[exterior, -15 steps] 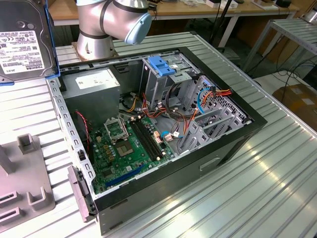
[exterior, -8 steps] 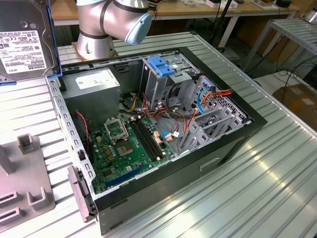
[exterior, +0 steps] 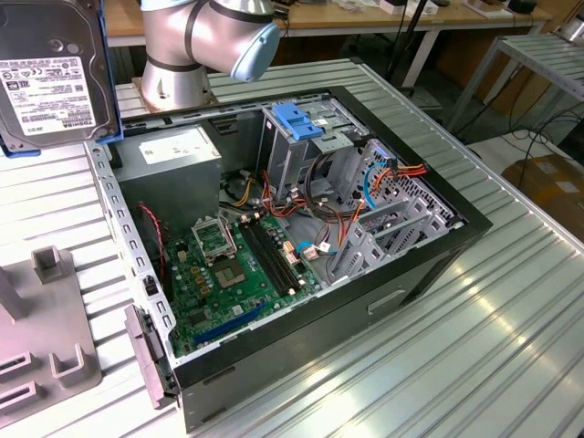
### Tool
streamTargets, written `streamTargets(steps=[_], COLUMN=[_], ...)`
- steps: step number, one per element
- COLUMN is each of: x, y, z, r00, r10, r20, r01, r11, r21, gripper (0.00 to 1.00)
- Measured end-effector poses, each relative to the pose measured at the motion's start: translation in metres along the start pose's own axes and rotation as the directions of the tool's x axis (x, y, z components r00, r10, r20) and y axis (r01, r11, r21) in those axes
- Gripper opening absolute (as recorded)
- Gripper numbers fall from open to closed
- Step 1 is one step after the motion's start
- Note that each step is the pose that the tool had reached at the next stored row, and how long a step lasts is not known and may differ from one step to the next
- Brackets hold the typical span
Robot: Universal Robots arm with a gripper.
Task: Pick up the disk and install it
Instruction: 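Pick up the disk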
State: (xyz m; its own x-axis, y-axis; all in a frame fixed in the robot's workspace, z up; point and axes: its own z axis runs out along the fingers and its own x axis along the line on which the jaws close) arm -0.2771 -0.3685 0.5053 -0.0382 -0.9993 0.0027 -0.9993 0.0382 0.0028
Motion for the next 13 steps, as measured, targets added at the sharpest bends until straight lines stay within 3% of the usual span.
streamTargets(steps=[13], x=[0.0008], y=[-0.0126], z=[0.0003], r00=[1.0], r10=[0.0], r20=[-0.0001], r01=[0.0], r11=[1.0], r21=[-0.0001], gripper=[0.37])
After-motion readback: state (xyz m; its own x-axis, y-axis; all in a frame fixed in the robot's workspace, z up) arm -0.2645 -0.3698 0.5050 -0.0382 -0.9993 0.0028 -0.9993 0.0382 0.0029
